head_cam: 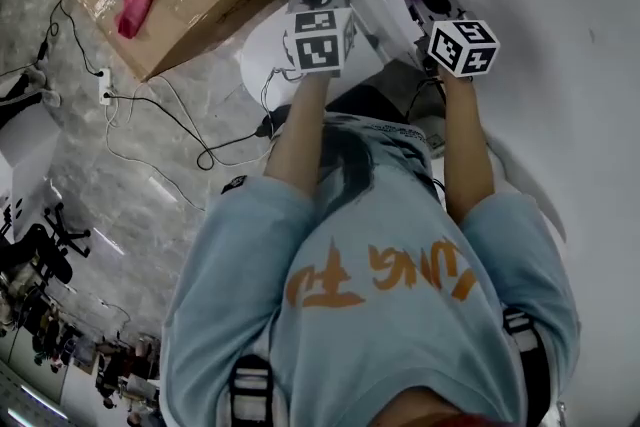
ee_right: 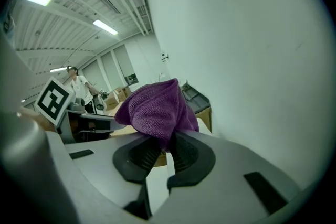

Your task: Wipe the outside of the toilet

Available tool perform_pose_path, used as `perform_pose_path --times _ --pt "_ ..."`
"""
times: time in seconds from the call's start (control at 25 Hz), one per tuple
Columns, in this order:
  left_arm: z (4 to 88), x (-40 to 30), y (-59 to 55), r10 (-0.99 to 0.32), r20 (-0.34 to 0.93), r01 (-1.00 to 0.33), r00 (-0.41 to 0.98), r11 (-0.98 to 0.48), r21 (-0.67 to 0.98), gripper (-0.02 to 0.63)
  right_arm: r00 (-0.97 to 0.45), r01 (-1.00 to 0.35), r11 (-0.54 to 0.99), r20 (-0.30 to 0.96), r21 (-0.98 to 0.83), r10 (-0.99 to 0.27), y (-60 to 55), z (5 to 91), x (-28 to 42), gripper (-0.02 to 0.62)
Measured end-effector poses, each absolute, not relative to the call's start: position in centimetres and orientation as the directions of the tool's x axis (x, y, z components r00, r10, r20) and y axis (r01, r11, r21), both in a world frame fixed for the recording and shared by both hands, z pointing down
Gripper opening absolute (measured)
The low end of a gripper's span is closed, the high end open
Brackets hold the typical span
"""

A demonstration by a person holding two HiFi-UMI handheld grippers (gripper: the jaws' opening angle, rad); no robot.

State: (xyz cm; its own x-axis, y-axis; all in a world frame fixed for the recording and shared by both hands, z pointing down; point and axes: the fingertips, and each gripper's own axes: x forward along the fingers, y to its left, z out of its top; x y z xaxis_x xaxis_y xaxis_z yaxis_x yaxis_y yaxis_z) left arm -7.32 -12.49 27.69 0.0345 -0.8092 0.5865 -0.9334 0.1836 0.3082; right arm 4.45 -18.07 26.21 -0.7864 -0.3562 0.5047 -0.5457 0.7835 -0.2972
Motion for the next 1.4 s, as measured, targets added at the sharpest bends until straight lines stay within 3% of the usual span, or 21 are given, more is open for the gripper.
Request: perform_pose_path --times 0.52,1.4 --pt "28.3 -10.1 -11.8 -0.804 0.594 -0.914 -0.016 0.253 0.318 0.018 -0.687 -0.5 0.845 0.68 -0.19 -0.254 -20.3 32.3 -3.2 0.051" --pt "28.3 -7.6 -12.2 -0.798 0.595 -0.92 0.09 0.162 0.357 0.018 -0.588 -0.659 0.718 0.747 -0.222 -0.309 -16.8 33.7 2.9 0.049"
